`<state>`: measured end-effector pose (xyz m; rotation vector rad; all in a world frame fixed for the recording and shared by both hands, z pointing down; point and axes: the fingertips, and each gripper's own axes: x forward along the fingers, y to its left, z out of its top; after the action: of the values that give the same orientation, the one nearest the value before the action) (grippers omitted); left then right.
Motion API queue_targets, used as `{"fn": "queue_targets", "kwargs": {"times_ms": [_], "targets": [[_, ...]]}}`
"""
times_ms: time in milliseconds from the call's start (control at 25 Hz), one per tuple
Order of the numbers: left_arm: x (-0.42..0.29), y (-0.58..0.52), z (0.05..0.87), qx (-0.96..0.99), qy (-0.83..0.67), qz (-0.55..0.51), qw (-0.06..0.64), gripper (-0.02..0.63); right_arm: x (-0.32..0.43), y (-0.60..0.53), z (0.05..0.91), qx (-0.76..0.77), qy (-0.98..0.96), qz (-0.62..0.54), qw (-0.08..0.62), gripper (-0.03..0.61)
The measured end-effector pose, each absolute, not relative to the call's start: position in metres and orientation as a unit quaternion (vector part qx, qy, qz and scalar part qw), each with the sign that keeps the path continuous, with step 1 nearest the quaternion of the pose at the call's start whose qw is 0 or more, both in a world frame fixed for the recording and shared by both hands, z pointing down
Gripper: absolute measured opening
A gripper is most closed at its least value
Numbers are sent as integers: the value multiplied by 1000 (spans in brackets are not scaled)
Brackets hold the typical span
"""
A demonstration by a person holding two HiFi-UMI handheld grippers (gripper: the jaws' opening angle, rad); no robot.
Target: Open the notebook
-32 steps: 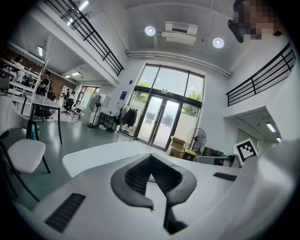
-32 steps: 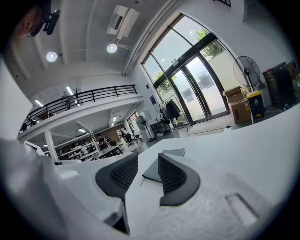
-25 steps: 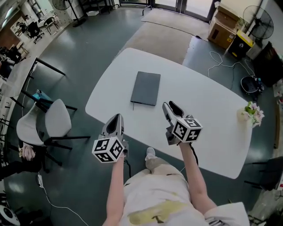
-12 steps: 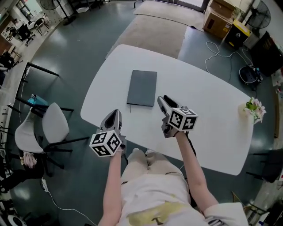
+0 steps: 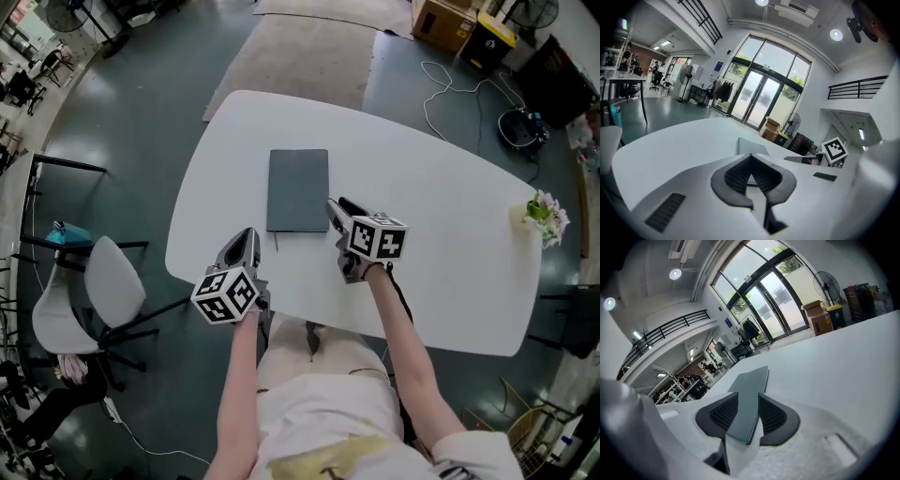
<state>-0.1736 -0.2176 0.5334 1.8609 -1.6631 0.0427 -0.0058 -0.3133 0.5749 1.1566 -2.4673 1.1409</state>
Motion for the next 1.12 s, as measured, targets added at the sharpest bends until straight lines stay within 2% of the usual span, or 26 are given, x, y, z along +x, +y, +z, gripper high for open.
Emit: {"fn": "queue_targets", "kwargs": {"times_ms": [280,680,1120], "targets": [[-187,-239,560,711,-613,35,343,0,-16,-330,606,409,-804,414,122,127],[-188,-260,575,724,-586,38,361,0,-25,-332,632,393,-775,447,211,127],[-199,-268,579,734,-569,33,370,0,-27,-332,634,394,-770,453,218,89]]}}
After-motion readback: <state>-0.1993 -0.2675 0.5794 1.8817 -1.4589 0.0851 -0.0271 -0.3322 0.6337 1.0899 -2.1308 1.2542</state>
